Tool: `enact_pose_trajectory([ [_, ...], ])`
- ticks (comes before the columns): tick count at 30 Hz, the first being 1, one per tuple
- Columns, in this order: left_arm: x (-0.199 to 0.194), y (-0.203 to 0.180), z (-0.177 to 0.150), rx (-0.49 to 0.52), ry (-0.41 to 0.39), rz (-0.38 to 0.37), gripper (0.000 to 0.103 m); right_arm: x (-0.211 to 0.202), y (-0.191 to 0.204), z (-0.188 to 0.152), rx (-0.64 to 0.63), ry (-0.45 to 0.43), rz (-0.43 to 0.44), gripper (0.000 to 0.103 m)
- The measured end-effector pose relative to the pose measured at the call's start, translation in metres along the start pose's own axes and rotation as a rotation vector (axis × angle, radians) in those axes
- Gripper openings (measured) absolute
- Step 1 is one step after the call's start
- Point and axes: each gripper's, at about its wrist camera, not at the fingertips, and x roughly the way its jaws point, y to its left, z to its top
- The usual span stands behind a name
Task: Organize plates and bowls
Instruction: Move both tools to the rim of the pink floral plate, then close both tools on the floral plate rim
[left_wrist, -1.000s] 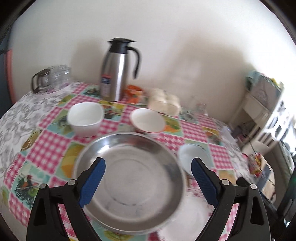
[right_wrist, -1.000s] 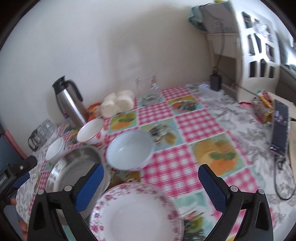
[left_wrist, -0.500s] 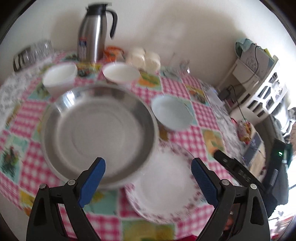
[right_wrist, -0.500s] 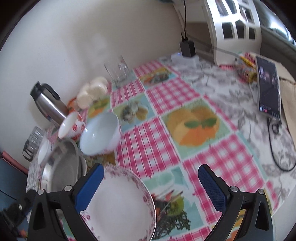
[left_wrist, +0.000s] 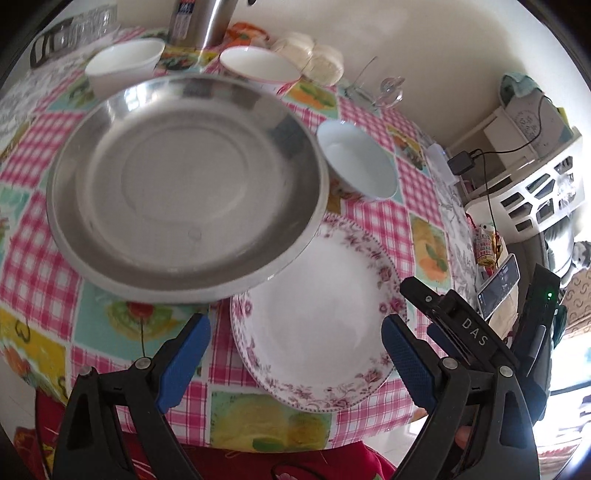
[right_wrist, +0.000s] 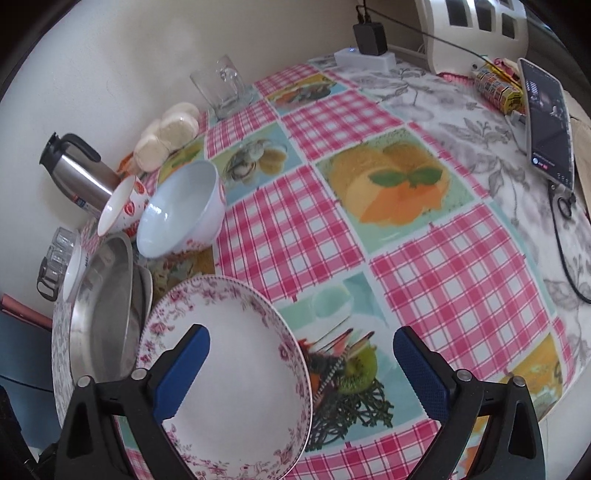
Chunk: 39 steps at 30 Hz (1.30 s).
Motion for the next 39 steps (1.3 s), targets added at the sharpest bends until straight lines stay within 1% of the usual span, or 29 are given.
enact_pose_trajectory([
  [1, 0.002, 0.001, 0.0, -0.004, 0.008, 0.004, 0.094, 0.001, 0.001, -0.001, -0.003, 0.005, -0.004, 0.099],
  [4, 0.01, 0.005, -0.003, -0.008, 0.024, 0.048, 0.094, 0.006, 0.006, -0.004, -0.018, 0.024, -0.006, 0.098],
  [8, 0.018, 0.013, -0.004, -0.04, 0.054, 0.046, 0.094, 0.011, 0.01, -0.007, -0.024, 0.041, -0.014, 0.097],
  [12, 0.026, 0.023, -0.002, -0.07, 0.068, 0.076, 0.092, 0.018, 0.009, -0.007, -0.014, 0.059, -0.02, 0.096],
  [13, 0.027, 0.025, -0.001, -0.073, 0.07, 0.083, 0.091, 0.02, 0.008, -0.008, -0.008, 0.066, -0.014, 0.094],
  [15, 0.03, 0.029, 0.0, -0.086, 0.078, 0.085, 0.084, 0.023, 0.007, -0.008, 0.0, 0.079, -0.006, 0.09],
  [16, 0.031, 0.031, 0.0, -0.093, 0.084, 0.082, 0.082, 0.024, 0.006, -0.008, 0.001, 0.083, -0.006, 0.088],
  [18, 0.034, 0.034, -0.001, -0.103, 0.096, 0.076, 0.075, 0.024, 0.007, -0.009, -0.003, 0.082, -0.006, 0.085],
  [19, 0.036, 0.035, -0.001, -0.105, 0.101, 0.073, 0.073, 0.023, 0.007, -0.009, -0.003, 0.08, -0.004, 0.083],
  [21, 0.038, 0.038, -0.001, -0.11, 0.108, 0.068, 0.064, 0.022, 0.007, -0.008, -0.002, 0.073, 0.008, 0.079],
  [23, 0.04, 0.04, 0.0, -0.121, 0.108, 0.062, 0.06, 0.022, 0.007, -0.008, -0.008, 0.074, 0.025, 0.07],
  [24, 0.04, 0.041, 0.0, -0.122, 0.1, 0.061, 0.057, 0.023, 0.008, -0.009, -0.011, 0.076, 0.031, 0.067],
  [26, 0.041, 0.043, 0.003, -0.131, 0.097, 0.055, 0.052, 0.025, 0.009, -0.008, -0.013, 0.081, 0.041, 0.056],
  [28, 0.041, 0.046, 0.004, -0.14, 0.093, 0.048, 0.049, 0.026, 0.009, -0.008, -0.006, 0.084, 0.063, 0.051],
  [30, 0.041, 0.049, 0.004, -0.144, 0.097, 0.033, 0.04, 0.027, 0.006, -0.008, 0.007, 0.085, 0.095, 0.046],
  [32, 0.043, 0.049, 0.004, -0.143, 0.102, 0.02, 0.037, 0.028, 0.001, -0.008, 0.029, 0.091, 0.132, 0.038],
  [35, 0.045, 0.049, 0.004, -0.143, 0.1, 0.012, 0.033, 0.029, -0.009, -0.008, 0.057, 0.091, 0.177, 0.029],
  [38, 0.048, 0.052, 0.002, -0.145, 0.097, 0.008, 0.028, 0.032, -0.021, -0.007, 0.091, 0.103, 0.23, 0.021],
  [39, 0.049, 0.053, 0.002, -0.146, 0.095, 0.008, 0.026, 0.033, -0.024, -0.007, 0.103, 0.104, 0.253, 0.021],
])
